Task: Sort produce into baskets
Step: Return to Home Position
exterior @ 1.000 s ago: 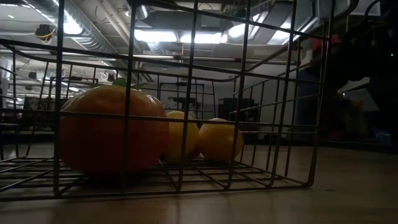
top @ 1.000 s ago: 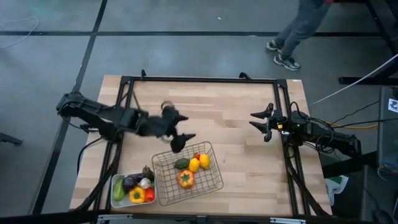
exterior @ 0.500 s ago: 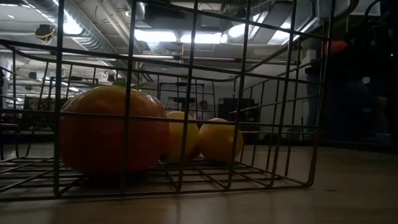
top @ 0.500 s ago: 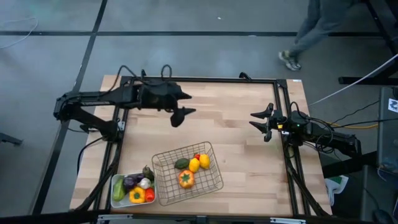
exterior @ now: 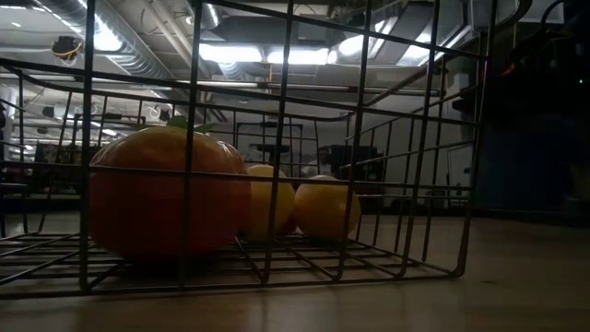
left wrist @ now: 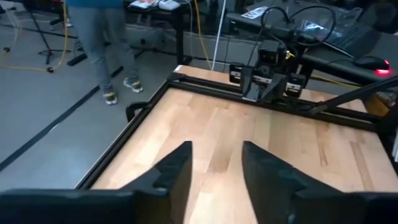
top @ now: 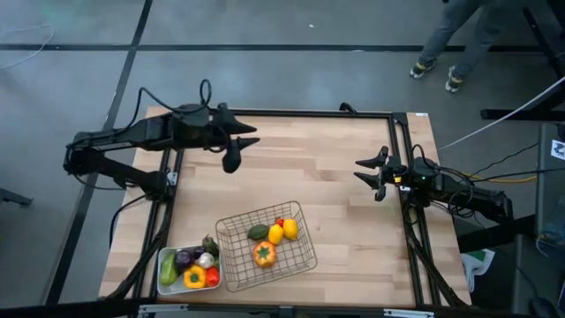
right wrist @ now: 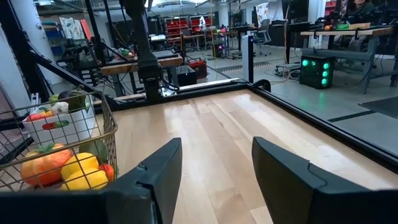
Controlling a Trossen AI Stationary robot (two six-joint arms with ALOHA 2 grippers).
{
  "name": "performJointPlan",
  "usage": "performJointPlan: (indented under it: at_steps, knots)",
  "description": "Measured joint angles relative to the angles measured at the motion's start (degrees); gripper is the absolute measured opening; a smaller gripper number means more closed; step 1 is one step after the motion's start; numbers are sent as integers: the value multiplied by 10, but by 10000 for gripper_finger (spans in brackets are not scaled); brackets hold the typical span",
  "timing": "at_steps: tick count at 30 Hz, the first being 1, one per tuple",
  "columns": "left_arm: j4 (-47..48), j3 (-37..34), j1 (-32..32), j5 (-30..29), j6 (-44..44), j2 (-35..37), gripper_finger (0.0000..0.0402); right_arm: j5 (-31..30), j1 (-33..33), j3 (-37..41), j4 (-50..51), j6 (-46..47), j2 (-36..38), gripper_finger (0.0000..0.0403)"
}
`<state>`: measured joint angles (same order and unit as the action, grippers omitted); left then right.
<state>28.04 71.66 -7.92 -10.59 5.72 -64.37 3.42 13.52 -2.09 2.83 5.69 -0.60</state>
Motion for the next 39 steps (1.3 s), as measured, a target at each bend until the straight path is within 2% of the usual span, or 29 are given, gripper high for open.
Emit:
performJointPlan:
  at_steps: [11,18,24,33,39]
  knots:
    - [55,0,0,-7,1,30,9,0,0,0,0,0,0,193]
    - [64,-12,0,-8,3,64,4,0,0,0,-1,0,0,193]
    - [-35,-153,0,-13,0,163,3,0,0,0,-1,0,0,193]
    - [-137,-373,0,-21,61,385,2,0,0,0,-1,0,0,193]
    - [-185,-484,0,-21,97,509,2,0,0,0,-1,0,0,193]
